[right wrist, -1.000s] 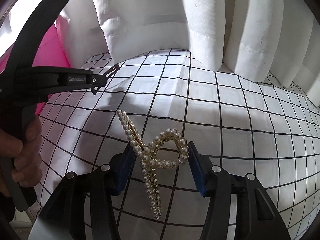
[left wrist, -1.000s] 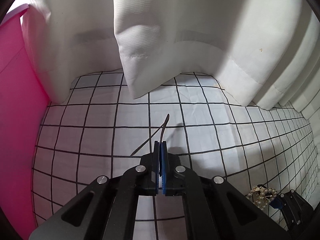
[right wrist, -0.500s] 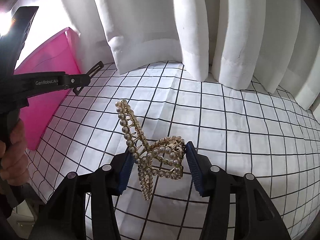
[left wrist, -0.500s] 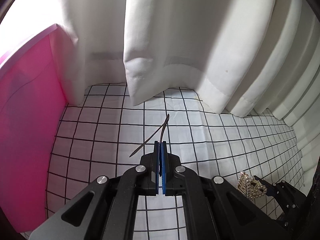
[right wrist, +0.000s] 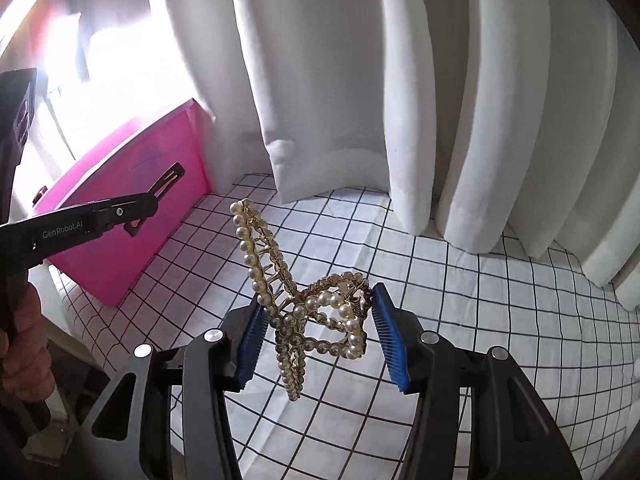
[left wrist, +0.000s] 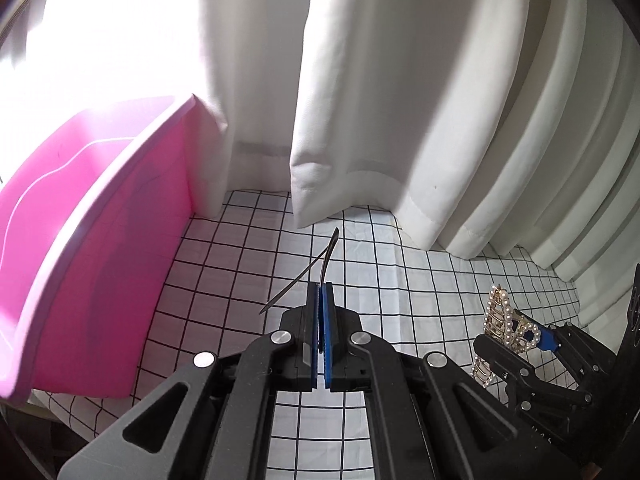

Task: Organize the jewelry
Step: 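Lift and carry the hair clip and pearl claw clip over the tub with both tools, then open both tools to drop the hair clip and pearl claw clip into the tub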

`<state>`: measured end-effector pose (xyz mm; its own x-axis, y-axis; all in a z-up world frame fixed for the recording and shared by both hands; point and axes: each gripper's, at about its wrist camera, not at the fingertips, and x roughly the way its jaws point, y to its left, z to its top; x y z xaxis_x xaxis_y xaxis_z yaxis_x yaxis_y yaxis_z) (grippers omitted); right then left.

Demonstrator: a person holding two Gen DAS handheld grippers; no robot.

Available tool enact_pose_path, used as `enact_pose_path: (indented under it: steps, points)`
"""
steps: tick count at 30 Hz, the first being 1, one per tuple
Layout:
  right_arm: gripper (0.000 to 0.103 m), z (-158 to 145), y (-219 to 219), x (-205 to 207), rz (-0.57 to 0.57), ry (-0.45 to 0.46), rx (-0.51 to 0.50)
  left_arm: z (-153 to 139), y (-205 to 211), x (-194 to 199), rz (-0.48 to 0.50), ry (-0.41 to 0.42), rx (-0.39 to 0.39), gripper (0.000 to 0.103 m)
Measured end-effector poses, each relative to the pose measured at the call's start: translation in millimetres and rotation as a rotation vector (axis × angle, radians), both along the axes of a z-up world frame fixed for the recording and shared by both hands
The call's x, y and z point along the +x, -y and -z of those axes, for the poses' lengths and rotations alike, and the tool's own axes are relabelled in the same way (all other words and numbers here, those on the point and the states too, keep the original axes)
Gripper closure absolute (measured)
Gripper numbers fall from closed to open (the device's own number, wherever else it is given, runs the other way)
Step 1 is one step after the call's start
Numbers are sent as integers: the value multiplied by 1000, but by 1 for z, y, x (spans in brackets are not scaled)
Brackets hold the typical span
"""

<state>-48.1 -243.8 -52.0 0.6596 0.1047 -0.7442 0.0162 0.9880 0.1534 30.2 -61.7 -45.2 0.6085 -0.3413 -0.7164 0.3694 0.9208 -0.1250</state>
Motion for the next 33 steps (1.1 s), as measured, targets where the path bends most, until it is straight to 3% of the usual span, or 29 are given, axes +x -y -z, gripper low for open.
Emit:
enact_pose_path:
  steps: [10, 18, 25, 33]
  points:
    - [54, -53, -37, 29, -138, 120, 6, -71, -50, -14, -115, 155, -58, 101]
    - [54, -97, -100, 75, -288, 233, 38, -110, -131, -9, -276, 253, -48, 101]
    - [54, -117, -171, 123, -404, 268, 82, -112, -203, 17, -428, 251, -20, 101]
    - [54, -113, -241, 174, -483, 222, 75, -73, -242, 43, -508, 147, 2, 101]
